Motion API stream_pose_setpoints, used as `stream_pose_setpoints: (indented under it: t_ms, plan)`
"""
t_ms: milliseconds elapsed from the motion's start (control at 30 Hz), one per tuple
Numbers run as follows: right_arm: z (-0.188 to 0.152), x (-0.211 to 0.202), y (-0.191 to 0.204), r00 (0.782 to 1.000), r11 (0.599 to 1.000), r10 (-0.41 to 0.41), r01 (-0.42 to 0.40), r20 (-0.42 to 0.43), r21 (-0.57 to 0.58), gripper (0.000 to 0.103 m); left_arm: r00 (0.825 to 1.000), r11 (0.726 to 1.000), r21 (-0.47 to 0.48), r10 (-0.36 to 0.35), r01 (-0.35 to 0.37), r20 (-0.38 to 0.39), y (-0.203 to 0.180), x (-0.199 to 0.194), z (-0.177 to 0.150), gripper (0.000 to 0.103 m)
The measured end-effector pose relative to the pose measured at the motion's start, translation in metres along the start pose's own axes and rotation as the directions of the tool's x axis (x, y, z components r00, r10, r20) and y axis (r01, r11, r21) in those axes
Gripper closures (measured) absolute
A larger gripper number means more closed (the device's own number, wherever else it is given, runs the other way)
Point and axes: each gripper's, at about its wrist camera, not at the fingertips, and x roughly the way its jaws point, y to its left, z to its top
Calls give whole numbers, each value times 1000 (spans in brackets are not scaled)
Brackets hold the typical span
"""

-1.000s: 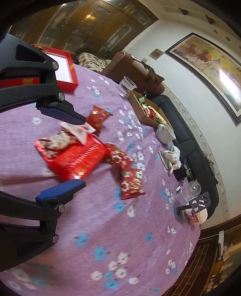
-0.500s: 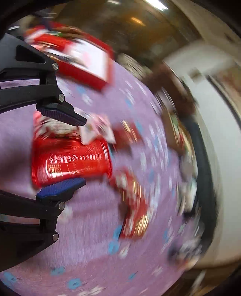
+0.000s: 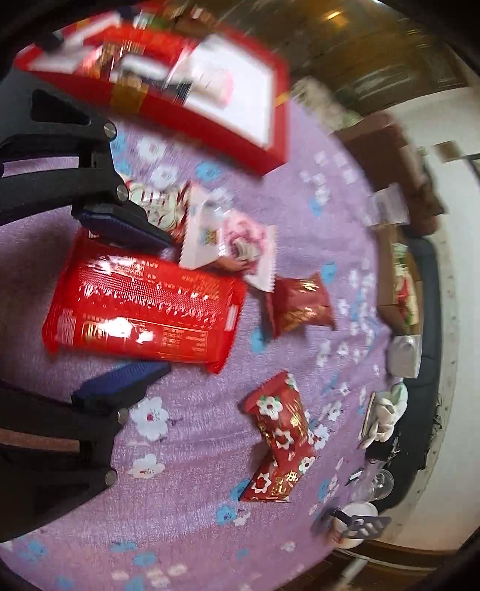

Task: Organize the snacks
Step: 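Close right gripper on the long red packet while left gripper grasps red-white heart packet, then carry the long red packet and red-white heart packet over the tray with both grippers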

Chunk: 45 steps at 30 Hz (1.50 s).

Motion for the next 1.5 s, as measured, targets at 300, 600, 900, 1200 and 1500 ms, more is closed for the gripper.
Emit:
stream_pose_setpoints:
  t_ms: [300, 600, 900, 1200, 1500]
  plan:
    - [-2, -4, -36, 999, 998, -34, 31, 41, 58, 55, 1000, 1000, 8, -24, 24, -9, -10, -3, 9, 25]
    - [-22, -24, -132, 983, 928, 23, -89, 182, 361, 55, 993, 996, 0, -84, 84, -85, -60, 46, 63, 25]
    - [-22, -29, -152, 964, 862, 122, -221, 238, 456, 55, 982, 998, -42, -62, 55, -180, -78, 101, 77, 25]
    - [-23, -28, -156, 955, 832, 167, -270, 245, 484, 55, 980, 998, -9, -57, 57, -193, -82, 121, 74, 39]
    - [-25, -26, -157, 956, 824, 170, -271, 240, 497, 55, 978, 990, 44, -125, 134, -164, -101, 108, 66, 78]
